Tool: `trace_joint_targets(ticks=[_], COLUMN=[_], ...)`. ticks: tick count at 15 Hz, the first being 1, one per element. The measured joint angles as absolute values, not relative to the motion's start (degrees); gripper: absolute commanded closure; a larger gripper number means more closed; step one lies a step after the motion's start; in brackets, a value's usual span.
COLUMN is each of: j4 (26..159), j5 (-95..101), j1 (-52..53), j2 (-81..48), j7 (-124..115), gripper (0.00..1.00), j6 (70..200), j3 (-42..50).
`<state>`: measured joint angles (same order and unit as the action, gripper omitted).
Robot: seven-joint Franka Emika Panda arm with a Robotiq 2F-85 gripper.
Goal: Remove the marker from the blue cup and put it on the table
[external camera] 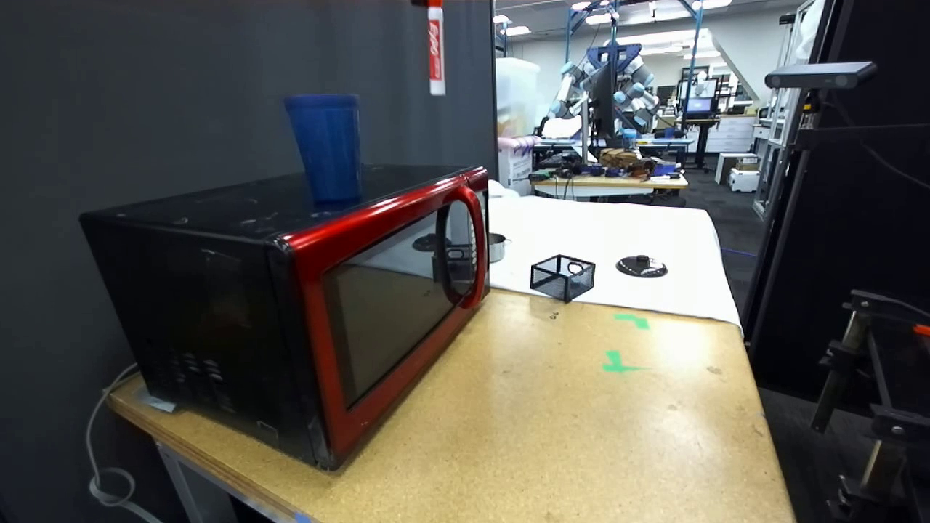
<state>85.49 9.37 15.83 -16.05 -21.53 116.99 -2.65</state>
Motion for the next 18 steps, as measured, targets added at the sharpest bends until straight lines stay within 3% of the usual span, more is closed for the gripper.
trace_joint_targets(ticks=[11, 18], j4=[127.2, 136.6], j5=[-8.2, -19.0], j1=[7.7, 7.7], j2=[-4.3, -4.7], j7=[-8.2, 2.6], gripper=[0.96, 0.96], j6=[137.1, 141.4], j3=[-2.9, -5.0])
